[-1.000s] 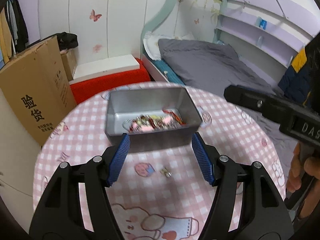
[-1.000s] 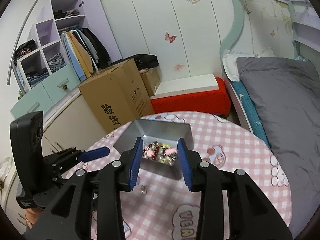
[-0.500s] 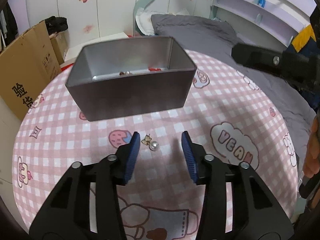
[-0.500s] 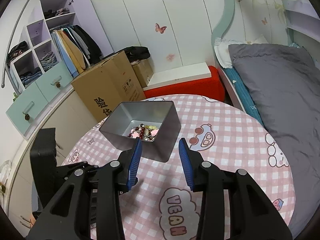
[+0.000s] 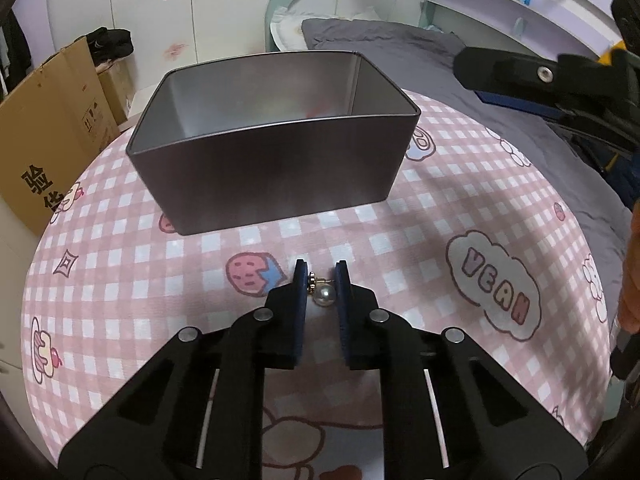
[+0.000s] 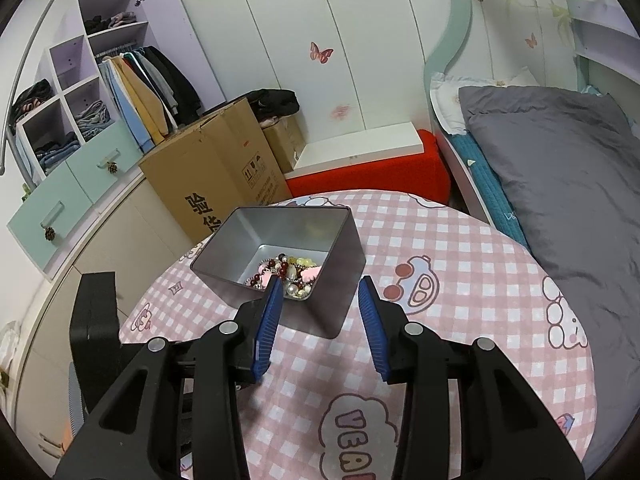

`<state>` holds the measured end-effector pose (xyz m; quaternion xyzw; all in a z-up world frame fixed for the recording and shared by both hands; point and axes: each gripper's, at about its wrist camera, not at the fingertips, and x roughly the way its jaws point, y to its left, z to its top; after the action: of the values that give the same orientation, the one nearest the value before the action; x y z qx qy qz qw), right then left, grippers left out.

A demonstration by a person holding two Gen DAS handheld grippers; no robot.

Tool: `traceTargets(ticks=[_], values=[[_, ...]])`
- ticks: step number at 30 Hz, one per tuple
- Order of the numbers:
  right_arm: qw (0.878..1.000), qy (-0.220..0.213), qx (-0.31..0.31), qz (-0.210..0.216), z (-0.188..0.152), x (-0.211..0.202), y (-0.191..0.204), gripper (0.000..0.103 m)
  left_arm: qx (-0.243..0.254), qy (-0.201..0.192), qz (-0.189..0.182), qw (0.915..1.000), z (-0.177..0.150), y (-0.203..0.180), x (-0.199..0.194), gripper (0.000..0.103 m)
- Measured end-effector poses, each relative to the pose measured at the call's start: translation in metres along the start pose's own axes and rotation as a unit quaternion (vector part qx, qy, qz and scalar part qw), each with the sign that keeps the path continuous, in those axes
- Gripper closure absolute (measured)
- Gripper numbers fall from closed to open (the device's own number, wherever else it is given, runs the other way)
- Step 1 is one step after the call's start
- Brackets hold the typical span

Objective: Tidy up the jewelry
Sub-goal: 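Lower the pearl earring into the grey box with the left tool and release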

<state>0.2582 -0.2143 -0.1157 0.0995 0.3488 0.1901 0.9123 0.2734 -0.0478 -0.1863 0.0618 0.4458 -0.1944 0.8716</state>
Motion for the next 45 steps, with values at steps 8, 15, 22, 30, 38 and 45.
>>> traceTargets(ticks=[8,15,22,30,38,45], values=[[0.999,0.013,-0.011,-0.037,0.008,0.016,0.004,0.066,-0.018,-0.026,-0.017,0.9994,0.003,0.016,-0.026,0.089],[0.997,0.040,-0.025,-0.058,0.011,0.043,0.012,0.066,-0.032,-0.073,-0.022,0.9966,0.024,0.034,-0.062,0.089],[0.995,0.058,-0.036,-0.066,0.010,0.055,0.015,0.091,-0.029,-0.082,-0.002,0.9962,0.052,0.041,-0.059,0.089],[0.995,0.060,-0.048,-0.071,0.010,0.057,0.018,0.092,-0.039,-0.070,0.007,0.9967,0.075,0.046,-0.037,0.089],[0.995,0.059,-0.047,-0.070,0.010,0.057,0.019,0.092,-0.050,-0.057,0.009,0.9971,0.082,0.047,-0.022,0.089],[0.995,0.059,-0.044,-0.069,0.010,0.056,0.021,0.092,-0.058,-0.053,0.010,0.9969,0.087,0.047,-0.019,0.088]])
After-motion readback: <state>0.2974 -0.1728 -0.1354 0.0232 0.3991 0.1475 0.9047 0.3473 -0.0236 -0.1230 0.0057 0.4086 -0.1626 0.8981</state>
